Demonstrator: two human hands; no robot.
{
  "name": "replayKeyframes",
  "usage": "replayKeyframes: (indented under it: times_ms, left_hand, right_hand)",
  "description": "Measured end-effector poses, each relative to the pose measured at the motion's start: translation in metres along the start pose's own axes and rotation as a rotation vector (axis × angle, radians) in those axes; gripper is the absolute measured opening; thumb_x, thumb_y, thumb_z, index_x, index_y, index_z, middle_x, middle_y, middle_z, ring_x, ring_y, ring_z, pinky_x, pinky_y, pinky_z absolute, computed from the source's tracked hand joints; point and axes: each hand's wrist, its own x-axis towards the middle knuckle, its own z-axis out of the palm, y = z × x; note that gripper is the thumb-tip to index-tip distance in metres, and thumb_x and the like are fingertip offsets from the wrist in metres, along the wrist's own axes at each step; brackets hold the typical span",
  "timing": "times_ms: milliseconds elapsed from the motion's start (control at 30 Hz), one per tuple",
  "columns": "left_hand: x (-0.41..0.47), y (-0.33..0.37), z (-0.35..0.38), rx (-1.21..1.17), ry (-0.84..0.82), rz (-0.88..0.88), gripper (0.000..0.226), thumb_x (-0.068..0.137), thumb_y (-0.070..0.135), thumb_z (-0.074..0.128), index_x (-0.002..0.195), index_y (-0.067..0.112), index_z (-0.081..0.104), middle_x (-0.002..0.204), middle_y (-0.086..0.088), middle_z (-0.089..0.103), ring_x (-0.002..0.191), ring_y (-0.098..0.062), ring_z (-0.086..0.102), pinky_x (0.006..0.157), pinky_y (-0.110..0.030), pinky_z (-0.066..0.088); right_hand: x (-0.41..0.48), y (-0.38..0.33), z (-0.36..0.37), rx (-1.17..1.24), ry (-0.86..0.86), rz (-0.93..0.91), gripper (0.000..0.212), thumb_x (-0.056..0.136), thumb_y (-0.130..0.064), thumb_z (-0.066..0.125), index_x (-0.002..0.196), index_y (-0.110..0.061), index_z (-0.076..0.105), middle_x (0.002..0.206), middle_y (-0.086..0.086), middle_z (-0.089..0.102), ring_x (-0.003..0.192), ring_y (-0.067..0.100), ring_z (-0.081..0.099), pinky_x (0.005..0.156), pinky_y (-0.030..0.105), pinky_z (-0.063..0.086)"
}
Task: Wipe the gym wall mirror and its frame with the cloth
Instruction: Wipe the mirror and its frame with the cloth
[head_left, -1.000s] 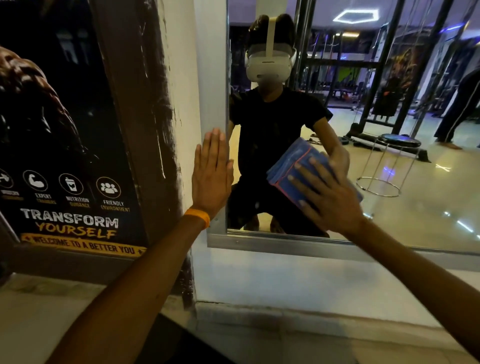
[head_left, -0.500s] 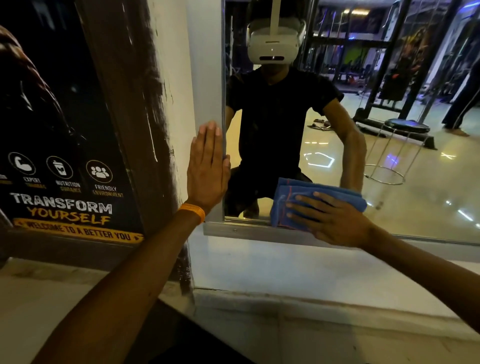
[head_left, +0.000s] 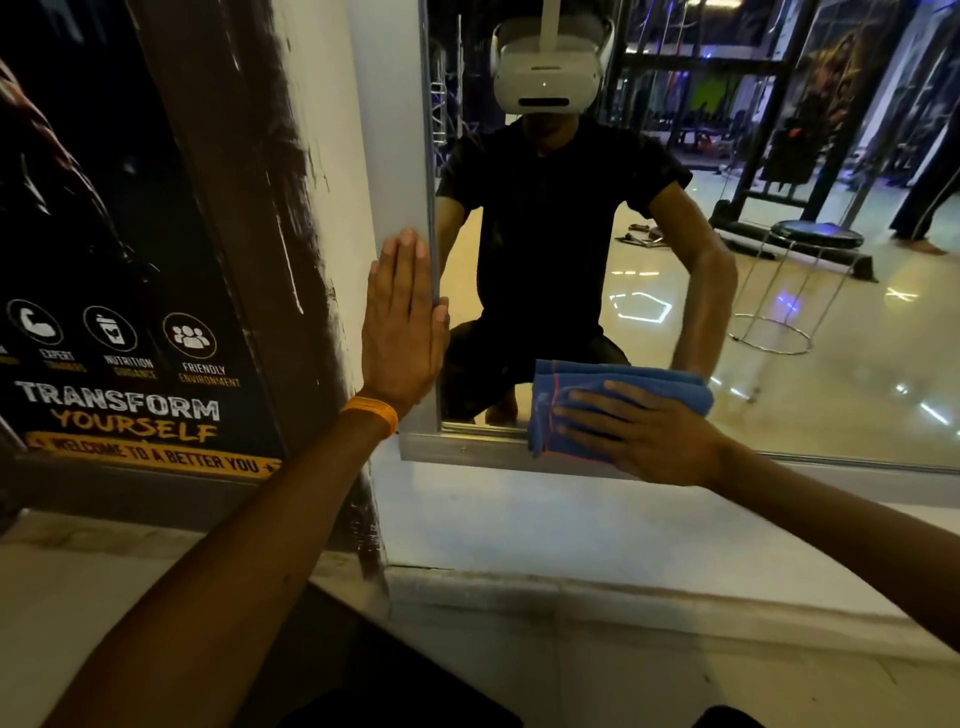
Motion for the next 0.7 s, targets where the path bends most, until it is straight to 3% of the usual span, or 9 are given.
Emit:
replayKeyframes:
  times_ms: [100,233,367,467,600,633,700]
  left_hand:
    - [0.000,-0.002,0.000,-0.029,0.020,-0.006,0.059,0.107,0.027,0.033,0.157,0.001,0.017,0.163,-0.028,0.024,0.158,-0.012,-0.010,0.129,-0.040,0.003]
    - [0.000,-0.003,0.000,-0.049,0.020,0.008,0.061,0.107,0.025,0.035,0.158,-0.001,0.016,0.164,-0.029,0.022,0.158,-0.011,-0.011,0.130,-0.038,0.000]
    - [0.001,0.000,-0.003,0.000,-0.003,-0.025,0.061,0.107,0.027,0.037,0.159,0.002,0.016,0.165,-0.027,0.023,0.159,-0.017,-0.007,0.130,-0.037,-0.001]
    - [0.001,0.009,-0.009,0.000,-0.025,-0.049,0.061,0.106,0.028,0.036,0.160,0.005,0.016,0.166,-0.025,0.024,0.157,-0.035,0.011,0.130,-0.037,-0.003]
    - [0.015,0.013,-0.024,-0.062,-0.040,-0.031,0.063,0.107,0.028,0.036,0.162,0.004,0.015,0.169,-0.021,0.018,0.158,-0.036,0.012,0.130,-0.045,0.001]
    - [0.027,0.014,-0.029,-0.070,-0.027,-0.025,0.064,0.107,0.028,0.036,0.162,0.002,0.016,0.170,-0.021,0.016,0.158,-0.035,0.011,0.130,-0.045,0.001]
    - [0.060,0.021,-0.032,-0.070,0.000,0.002,0.064,0.107,0.025,0.039,0.161,-0.001,0.016,0.169,-0.023,0.015,0.158,-0.037,0.012,0.130,-0.048,0.003]
  right_hand:
    - [0.036,-0.014,0.002,-0.018,0.026,0.018,0.064,0.103,-0.019,0.052,0.161,-0.015,0.026,0.165,0.011,0.033,0.154,0.033,0.026,0.129,0.050,0.007]
    - [0.100,-0.050,0.007,0.000,-0.044,0.011,0.069,0.101,-0.026,0.056,0.162,-0.017,0.026,0.169,0.011,0.026,0.157,0.034,0.012,0.129,0.052,0.001]
    - [0.046,-0.007,0.001,0.004,0.053,0.032,0.072,0.100,-0.023,0.062,0.161,-0.017,0.025,0.167,0.009,0.026,0.158,0.031,0.014,0.129,0.050,0.004]
    - [0.003,0.046,-0.018,0.042,0.093,0.180,0.051,0.110,-0.027,0.041,0.159,-0.018,0.030,0.165,0.010,0.030,0.159,0.029,0.010,0.129,0.051,0.006]
    - [0.042,0.068,-0.043,0.065,0.216,0.744,0.055,0.107,-0.036,0.040,0.159,-0.017,0.036,0.168,0.012,0.025,0.159,0.032,0.007,0.128,0.055,0.004]
    - [0.057,0.055,-0.041,0.075,0.229,0.797,0.056,0.108,-0.037,0.039,0.160,-0.018,0.034,0.168,0.012,0.024,0.159,0.032,0.005,0.128,0.055,0.001]
    - [0.075,0.020,-0.024,0.045,0.145,0.612,0.056,0.109,-0.040,0.035,0.161,-0.021,0.026,0.167,0.010,0.023,0.159,0.032,0.005,0.128,0.054,-0.002]
